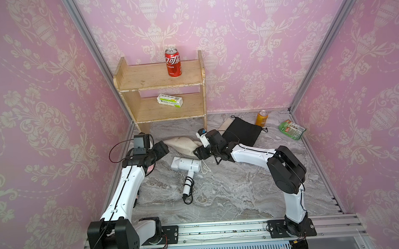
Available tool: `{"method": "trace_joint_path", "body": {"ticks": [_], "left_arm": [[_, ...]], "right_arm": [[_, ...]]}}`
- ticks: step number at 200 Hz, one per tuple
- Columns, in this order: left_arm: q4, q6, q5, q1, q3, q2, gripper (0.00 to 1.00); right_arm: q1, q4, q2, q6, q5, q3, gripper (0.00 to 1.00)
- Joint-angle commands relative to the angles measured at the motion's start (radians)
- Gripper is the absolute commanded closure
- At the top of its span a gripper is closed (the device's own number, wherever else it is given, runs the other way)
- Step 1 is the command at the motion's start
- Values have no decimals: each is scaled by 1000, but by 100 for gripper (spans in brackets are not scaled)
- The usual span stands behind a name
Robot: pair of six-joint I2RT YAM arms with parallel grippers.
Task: Pack away hair dryers
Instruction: Move the drawstring bag to the center of the board.
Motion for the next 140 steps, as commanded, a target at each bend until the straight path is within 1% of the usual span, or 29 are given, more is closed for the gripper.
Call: {"method": "trace_joint_path", "body": {"ticks": [1,20,35,51,61,77,86,108,121,140], "left_arm": [[-21,4,-21,-22,-25,-24,20],[-20,-3,-25,-42,-41,-29,20],[-15,-9,-37,-68,-54,-33,20],[-4,-17,-47,-102,-72,-29,20],[-2,-17,-55,-125,-80,-21,20],[3,-21,-72,-161,-91,-15,20],[8,-22,-78,-182,-100,-14,20],[28,-34,-83,-219,-127,-8,20],[40,-41,-85,-230,-139,-3,20],[57,-46,-83,-250,-138,9,20]], "right_arm": [[15,-24,64,-7,-47,95,32],[17,-39,68,-7,-50,113,30],[17,-42,35,-12,-43,83,29],[17,-74,-14,-5,-6,42,27],[18,-89,-56,9,22,1,21],[18,-115,-129,52,61,-72,18],[21,-133,-173,90,97,-114,13],[44,-182,-278,181,150,-203,11],[73,-245,-320,243,195,-218,11],[124,-331,-343,325,248,-211,9]]}}
